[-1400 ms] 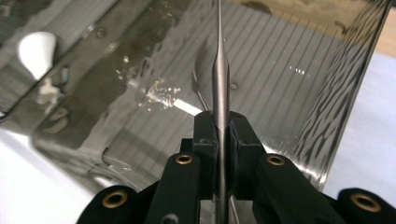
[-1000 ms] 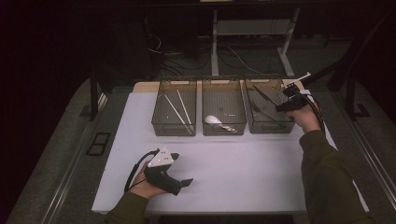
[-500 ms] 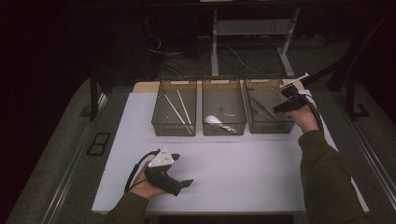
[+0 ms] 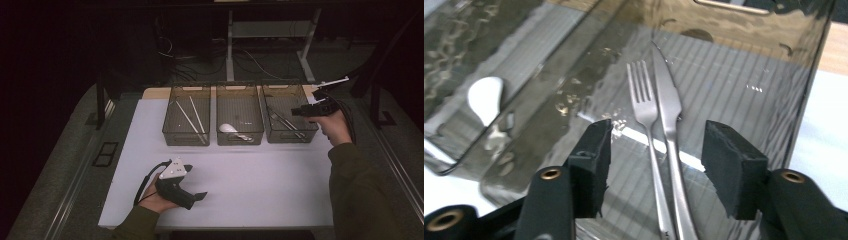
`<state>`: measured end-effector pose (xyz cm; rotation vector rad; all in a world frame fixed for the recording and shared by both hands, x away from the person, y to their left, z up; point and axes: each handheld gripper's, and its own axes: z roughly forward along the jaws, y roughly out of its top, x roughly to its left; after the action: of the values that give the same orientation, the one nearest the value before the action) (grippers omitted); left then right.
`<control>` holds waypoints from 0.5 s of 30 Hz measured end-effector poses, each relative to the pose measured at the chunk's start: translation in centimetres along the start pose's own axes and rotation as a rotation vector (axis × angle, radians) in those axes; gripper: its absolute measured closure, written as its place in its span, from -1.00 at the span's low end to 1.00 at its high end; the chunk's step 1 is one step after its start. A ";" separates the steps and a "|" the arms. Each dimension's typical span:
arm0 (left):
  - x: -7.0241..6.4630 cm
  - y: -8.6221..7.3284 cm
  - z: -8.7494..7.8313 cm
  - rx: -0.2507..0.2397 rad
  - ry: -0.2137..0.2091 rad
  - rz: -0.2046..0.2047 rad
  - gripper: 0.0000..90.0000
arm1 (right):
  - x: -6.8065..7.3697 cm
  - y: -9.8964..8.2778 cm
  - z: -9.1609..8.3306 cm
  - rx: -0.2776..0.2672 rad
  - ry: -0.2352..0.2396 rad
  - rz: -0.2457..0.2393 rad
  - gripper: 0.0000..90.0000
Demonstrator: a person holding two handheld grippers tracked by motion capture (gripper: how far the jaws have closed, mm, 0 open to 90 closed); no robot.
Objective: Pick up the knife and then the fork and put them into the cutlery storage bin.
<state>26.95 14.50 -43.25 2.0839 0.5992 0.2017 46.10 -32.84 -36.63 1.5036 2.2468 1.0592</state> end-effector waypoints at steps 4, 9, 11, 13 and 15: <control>0.1 0.0 0.1 0.001 0.000 -0.001 -1.00 | 0.5 -0.4 -0.5 -0.021 0.016 -0.023 -0.13; 0.1 0.0 0.1 0.004 0.004 -0.004 -1.00 | 1.1 -1.0 -1.0 -0.038 0.030 -0.050 -0.22; 0.2 0.0 0.0 0.015 0.004 0.006 -1.00 | 1.3 -1.3 -1.3 -0.055 0.039 -0.058 -0.23; 0.2 0.0 0.0 0.015 0.007 0.003 -1.00 | 1.5 -1.7 -1.7 -0.072 0.054 -0.069 -0.25; 0.2 0.0 -0.1 0.015 0.006 0.004 -1.00 | 1.8 -2.0 -2.1 -0.093 0.067 -0.078 -0.25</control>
<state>27.12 14.66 -43.27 2.0997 0.6023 0.2066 42.68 -32.59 -36.13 1.3520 2.2467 1.1902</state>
